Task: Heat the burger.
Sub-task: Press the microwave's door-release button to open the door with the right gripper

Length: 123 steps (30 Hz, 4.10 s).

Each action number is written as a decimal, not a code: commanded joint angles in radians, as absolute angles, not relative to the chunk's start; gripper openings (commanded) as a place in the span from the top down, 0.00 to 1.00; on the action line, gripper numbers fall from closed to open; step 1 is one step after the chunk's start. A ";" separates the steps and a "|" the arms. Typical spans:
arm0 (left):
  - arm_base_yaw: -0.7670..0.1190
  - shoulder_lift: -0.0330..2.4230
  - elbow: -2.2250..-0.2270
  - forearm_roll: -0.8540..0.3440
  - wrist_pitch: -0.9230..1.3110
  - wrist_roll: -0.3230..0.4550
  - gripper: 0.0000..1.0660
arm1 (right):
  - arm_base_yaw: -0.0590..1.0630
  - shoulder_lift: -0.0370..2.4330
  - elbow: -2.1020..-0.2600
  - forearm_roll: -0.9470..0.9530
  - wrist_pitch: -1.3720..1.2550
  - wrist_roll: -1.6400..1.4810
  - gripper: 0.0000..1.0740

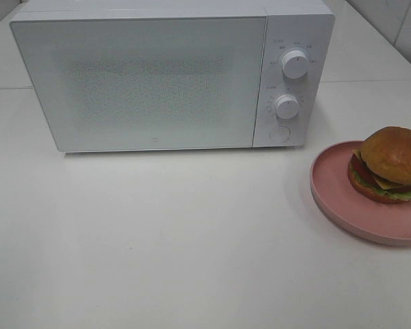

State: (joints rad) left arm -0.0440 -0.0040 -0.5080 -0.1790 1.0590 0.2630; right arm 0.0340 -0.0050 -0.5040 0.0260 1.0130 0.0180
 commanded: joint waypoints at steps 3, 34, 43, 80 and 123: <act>-0.047 -0.024 -0.506 -0.181 1.049 0.263 1.00 | 0.034 -0.031 -0.504 0.025 1.001 0.011 0.33; -0.047 -0.024 -0.506 -0.181 1.049 0.263 1.00 | 0.034 -0.031 -0.504 0.025 1.001 0.011 0.33; -0.047 -0.024 -0.506 -0.181 1.049 0.263 1.00 | 0.034 -0.031 -0.504 0.025 1.001 0.011 0.33; -0.047 -0.024 -0.506 -0.181 1.049 0.263 1.00 | 0.034 -0.031 -0.504 0.025 1.001 0.011 0.33; -0.047 -0.024 -0.506 -0.181 1.049 0.263 1.00 | 0.034 0.800 -0.539 0.026 0.244 0.013 0.53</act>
State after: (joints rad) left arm -0.0440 -0.0040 -0.5080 -0.1790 1.0590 0.2630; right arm 0.0340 0.7620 -0.5330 0.0260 0.3150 0.0180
